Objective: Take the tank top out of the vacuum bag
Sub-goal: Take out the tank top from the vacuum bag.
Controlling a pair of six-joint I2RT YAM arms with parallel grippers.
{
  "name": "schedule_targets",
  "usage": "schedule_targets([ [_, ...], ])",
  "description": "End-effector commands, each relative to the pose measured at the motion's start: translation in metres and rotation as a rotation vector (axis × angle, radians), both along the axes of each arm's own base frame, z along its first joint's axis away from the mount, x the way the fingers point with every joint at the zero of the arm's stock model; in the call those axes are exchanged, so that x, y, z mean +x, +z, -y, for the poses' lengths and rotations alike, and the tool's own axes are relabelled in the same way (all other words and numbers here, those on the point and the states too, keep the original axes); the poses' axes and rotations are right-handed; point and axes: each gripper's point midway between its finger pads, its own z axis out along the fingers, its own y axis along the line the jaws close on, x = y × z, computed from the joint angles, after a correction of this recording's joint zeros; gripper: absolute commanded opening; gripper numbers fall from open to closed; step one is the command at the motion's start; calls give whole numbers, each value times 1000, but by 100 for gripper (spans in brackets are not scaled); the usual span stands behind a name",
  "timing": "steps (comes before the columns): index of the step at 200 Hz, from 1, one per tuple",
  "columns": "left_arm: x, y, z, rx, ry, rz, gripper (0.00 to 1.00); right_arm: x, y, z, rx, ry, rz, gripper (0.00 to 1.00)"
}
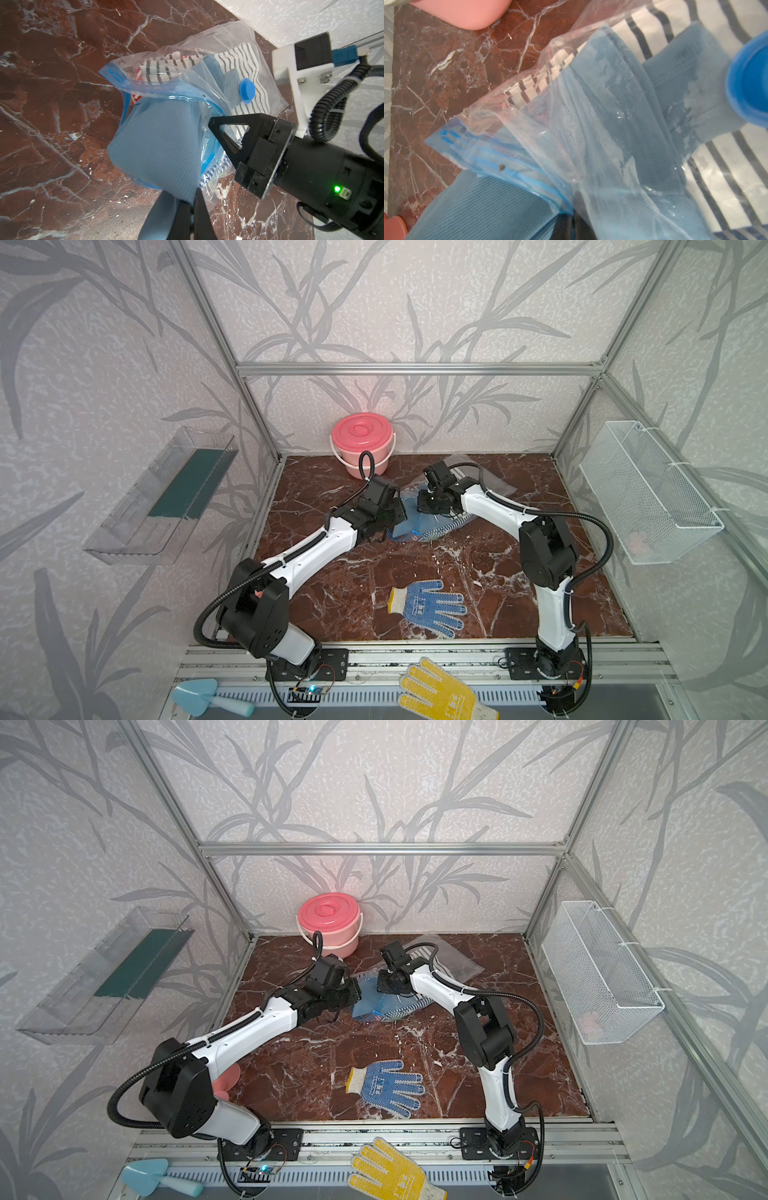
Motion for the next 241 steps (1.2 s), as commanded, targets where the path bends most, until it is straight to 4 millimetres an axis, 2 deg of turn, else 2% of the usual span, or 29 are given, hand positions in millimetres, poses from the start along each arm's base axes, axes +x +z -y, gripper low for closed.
schedule_targets([
  [1,0,9,-13,14,39,27,0,2,-3,3,6,-3,7,0],
  [42,-2,0,-25,17,68,3,0,-2,-7,-3,38,25,-2,0],
  [82,-8,-13,-28,-4,78,-27,0,-5,-13,-7,43,61,-16,0],
  [157,-22,-38,-38,-32,114,-73,0,1,-26,1,-54,76,-22,0],
  [241,-35,-89,-45,-18,145,-152,0,0,-31,-3,-91,127,-31,0],
])
